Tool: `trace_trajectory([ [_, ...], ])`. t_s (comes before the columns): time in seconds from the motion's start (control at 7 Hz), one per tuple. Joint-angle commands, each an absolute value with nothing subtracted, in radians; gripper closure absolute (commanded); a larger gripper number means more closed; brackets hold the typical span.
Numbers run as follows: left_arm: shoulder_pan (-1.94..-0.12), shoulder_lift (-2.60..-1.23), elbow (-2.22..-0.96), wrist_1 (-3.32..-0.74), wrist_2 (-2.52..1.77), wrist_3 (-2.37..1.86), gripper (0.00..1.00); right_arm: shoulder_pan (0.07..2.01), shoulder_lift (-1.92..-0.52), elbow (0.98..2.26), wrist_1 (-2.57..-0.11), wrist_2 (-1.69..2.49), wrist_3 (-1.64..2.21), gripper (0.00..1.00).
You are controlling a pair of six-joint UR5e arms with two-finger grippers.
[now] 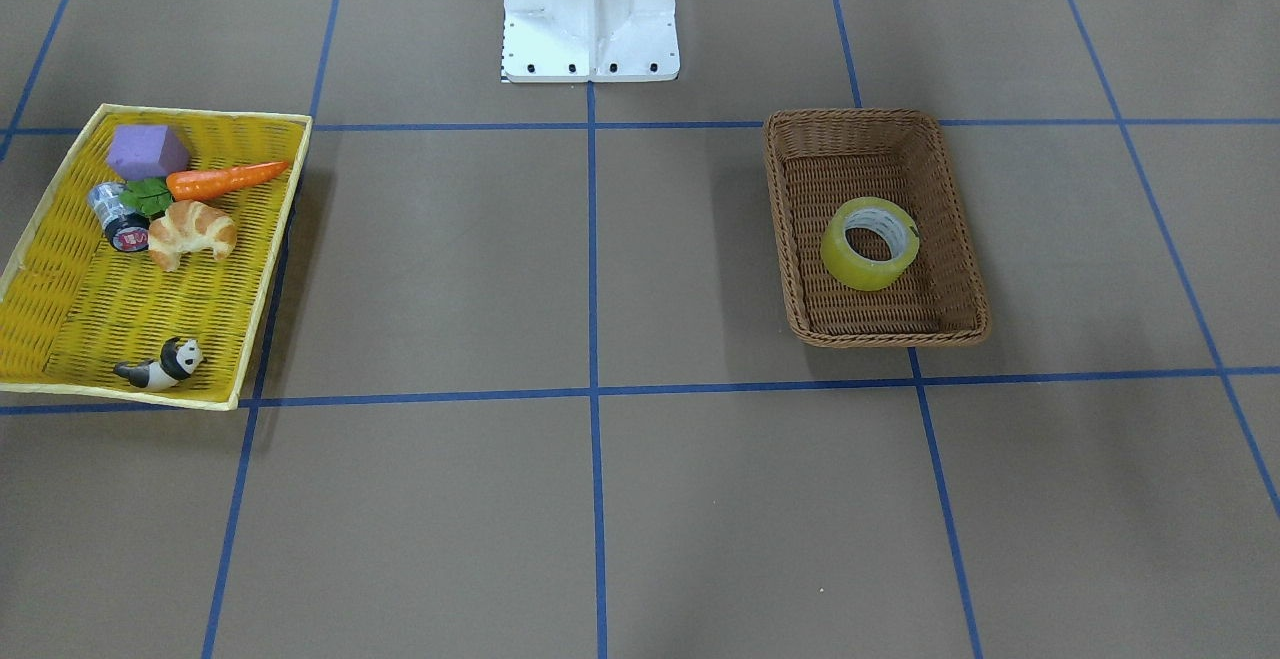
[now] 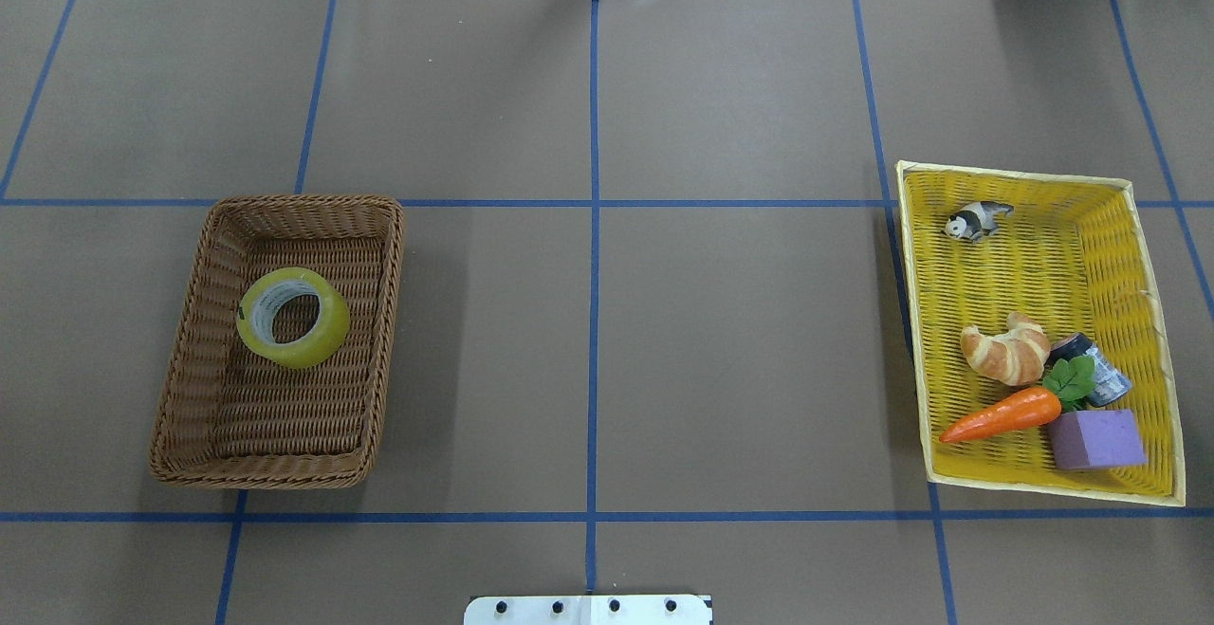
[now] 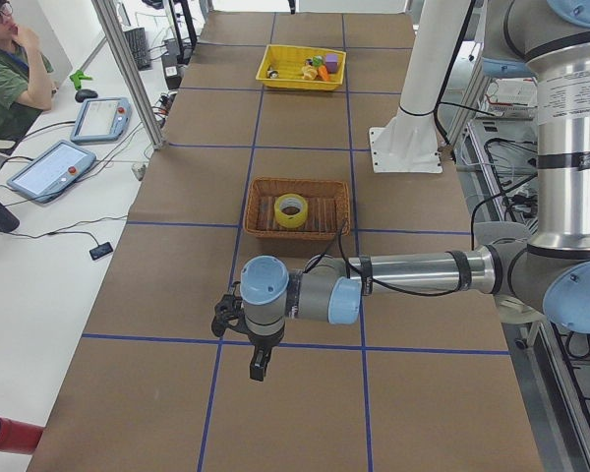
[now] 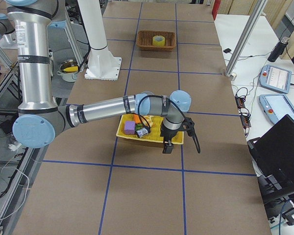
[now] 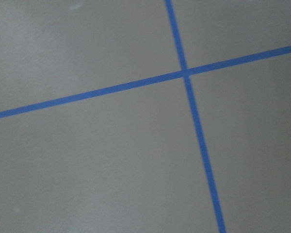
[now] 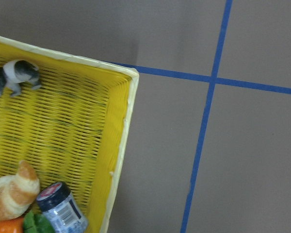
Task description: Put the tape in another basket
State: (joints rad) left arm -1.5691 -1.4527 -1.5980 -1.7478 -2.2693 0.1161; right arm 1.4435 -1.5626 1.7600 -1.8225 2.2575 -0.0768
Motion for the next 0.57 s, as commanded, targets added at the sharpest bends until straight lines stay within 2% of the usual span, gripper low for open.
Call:
trace_trajectory([
  [0.0,-1.571,-1.462,-1.632,-1.737,-2.272,0.079,0.02,1.447,-1.583,1.709,-1.787,2.258,-0.078,0.0],
  [0.43,-1.571,-1.479,-1.641,-1.735,-2.273,0.037,0.02,1.48,-1.594,1.689,-1.787,2.264,-0.159,0.0],
])
